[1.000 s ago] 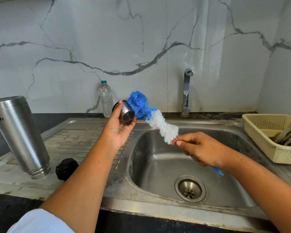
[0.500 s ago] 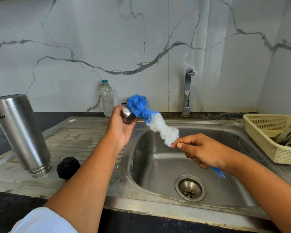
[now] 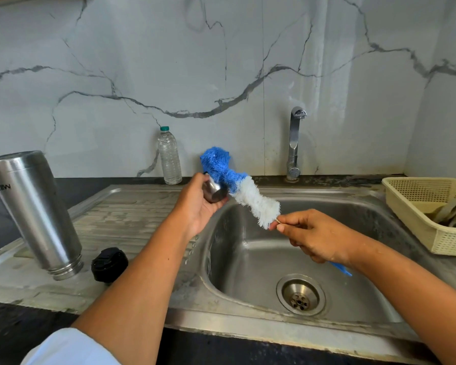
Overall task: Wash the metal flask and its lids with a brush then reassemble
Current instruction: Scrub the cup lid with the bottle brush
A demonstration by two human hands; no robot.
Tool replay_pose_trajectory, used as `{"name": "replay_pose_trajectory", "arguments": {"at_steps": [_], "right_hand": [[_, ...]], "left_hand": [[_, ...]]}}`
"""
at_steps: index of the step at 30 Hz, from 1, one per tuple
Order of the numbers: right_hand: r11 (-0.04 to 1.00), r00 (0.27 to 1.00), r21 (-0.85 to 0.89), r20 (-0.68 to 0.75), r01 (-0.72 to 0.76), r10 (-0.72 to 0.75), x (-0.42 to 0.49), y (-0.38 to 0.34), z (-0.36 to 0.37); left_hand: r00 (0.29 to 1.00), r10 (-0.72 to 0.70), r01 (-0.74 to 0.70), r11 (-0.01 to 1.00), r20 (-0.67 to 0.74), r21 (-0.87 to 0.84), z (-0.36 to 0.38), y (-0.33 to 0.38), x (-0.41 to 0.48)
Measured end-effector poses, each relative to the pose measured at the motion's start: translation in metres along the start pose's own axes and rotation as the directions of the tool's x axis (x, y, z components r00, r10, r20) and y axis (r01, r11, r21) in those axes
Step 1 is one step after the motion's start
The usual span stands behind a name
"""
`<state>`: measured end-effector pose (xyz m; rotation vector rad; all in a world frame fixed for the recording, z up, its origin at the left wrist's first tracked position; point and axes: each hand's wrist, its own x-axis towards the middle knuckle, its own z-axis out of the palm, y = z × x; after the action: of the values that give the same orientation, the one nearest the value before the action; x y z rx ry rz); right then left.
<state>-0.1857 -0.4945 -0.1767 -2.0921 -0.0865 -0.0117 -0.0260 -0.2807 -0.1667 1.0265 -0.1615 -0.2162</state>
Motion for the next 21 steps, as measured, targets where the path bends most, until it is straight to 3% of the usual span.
{"name": "replay_pose_trajectory", "arguments": {"at_steps": [5, 10, 14, 19, 21], "right_hand": [[0.999, 0.999, 0.031, 0.027, -0.019, 0.018, -0.001, 0.002, -0.004], [1.0, 0.999, 0.023, -0.047, 0.008, -0.007, 0.002, 0.004, -0.006], [0.998, 1.0, 0.068, -0.017, -0.01, 0.011, 0.0, 0.005, -0.009], [1.0, 0.999, 0.025, -0.042, 0.01, -0.009, -0.002, 0.004, -0.011], [1.0, 0.999, 0.017, -0.032, 0.008, -0.007, -0.003, 0.003, -0.011]], "left_hand": [[0.978, 0.145, -0.149, 0.989, -0.149, -0.015, 0.0, 0.004, 0.004], [0.992, 0.122, -0.118, 0.982, -0.019, 0.146, -0.001, -0.005, 0.002], [0.98, 0.198, -0.187, 0.962, -0.036, 0.198, -0.001, -0.004, 0.006], [0.99, 0.131, -0.142, 0.926, 0.056, 0.349, 0.0, -0.008, -0.002], [0.982, 0.184, -0.183, 0.905, 0.033, 0.385, -0.002, -0.007, 0.001]]}}
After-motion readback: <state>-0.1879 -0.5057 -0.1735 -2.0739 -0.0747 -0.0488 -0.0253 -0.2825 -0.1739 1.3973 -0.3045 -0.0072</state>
